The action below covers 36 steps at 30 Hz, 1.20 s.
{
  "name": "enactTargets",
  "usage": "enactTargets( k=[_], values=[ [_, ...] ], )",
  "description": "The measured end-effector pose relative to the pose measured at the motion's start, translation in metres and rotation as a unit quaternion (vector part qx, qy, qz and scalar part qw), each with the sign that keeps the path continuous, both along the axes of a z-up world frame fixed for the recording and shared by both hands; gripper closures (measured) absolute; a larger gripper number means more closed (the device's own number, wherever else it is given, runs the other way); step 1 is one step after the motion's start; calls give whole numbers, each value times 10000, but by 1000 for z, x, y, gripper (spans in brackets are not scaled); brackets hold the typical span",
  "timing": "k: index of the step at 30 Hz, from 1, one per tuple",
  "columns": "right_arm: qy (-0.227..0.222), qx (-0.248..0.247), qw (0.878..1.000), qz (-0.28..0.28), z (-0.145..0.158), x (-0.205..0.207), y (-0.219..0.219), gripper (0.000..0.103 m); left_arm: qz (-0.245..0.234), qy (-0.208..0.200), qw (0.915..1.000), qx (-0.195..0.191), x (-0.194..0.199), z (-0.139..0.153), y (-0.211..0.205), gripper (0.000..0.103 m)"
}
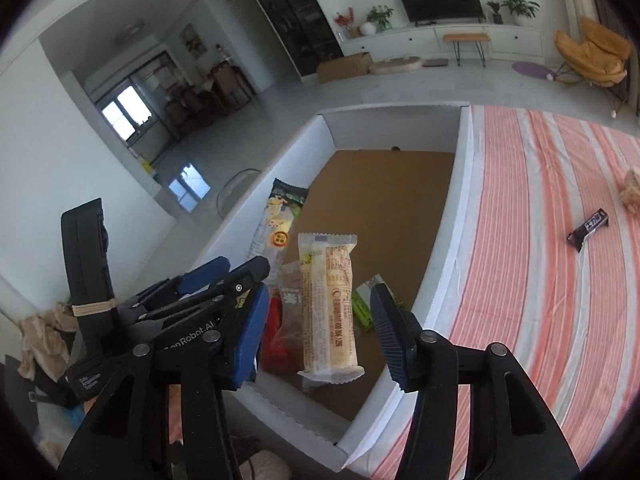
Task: Organize snacks
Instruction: 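Drop the Astavt pouch and bread stick into the cardboard box, opening both tools, then bring both tools back over the chocolate bar and toast bag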
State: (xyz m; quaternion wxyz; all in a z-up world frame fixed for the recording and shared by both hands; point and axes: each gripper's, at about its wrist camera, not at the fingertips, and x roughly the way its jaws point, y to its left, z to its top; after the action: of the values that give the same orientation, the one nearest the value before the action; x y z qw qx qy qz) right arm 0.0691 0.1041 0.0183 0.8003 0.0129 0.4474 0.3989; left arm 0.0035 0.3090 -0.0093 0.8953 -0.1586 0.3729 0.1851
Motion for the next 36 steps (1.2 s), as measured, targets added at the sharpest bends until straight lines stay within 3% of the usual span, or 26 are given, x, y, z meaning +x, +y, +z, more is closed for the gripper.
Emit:
enactTargets(
  k=[4, 8, 11, 13, 16, 17, 18, 19, 21, 25, 29, 36],
  values=[
    [-254, -133, 9988, -396, -13, 11, -46, 38, -323, -192, 9990, -220, 5, -3, -15, 18],
    [-711, -482, 9871, -1351, -34, 36, -115, 29, -1098, -489, 9921, -367, 11, 12, -75, 17],
    [-1121, -1280, 9557, -2401, -71, 61, -173, 29, -1971, -579, 9782, -309, 16, 21, -141, 6],
    [-1026, -1781, 9332, -2947, -101, 75, -211, 29, -2546, -508, 9656, -120, 19, 15, -187, 3],
    [-850, -2042, 9137, -3410, -130, 74, -257, 29, -3189, -194, 9472, 279, 35, -12, -247, 3],
    [-693, -1993, 9071, -3643, -133, 71, -269, 28, -3219, -55, 9458, 428, 45, -24, -260, 3],
    [-560, -1784, 9101, -3698, -130, 69, -277, 28, -3174, 86, 9468, 520, 56, -37, -269, 3],
    [-697, -1633, 9114, -3712, -120, 61, -280, 29, -3091, 204, 9493, 539, 68, -50, -273, 3],
    [-993, -1905, 8962, -3882, -114, 54, -279, 29, -2863, 354, 9566, 418, 87, -74, -272, 3],
    [-761, -2098, 8964, -3830, -123, 63, -272, 29, -2438, 500, 9676, 435, 122, -99, -265, 3],
    [-576, -2111, 8938, -3914, -133, 69, -276, 29, -2325, 792, 9661, 792, 140, -116, -269, 2],
    [-491, -2229, 8947, -3839, -141, 68, -273, 29, -2256, 774, 9698, 510, 143, -120, -257, 0]
  ],
)
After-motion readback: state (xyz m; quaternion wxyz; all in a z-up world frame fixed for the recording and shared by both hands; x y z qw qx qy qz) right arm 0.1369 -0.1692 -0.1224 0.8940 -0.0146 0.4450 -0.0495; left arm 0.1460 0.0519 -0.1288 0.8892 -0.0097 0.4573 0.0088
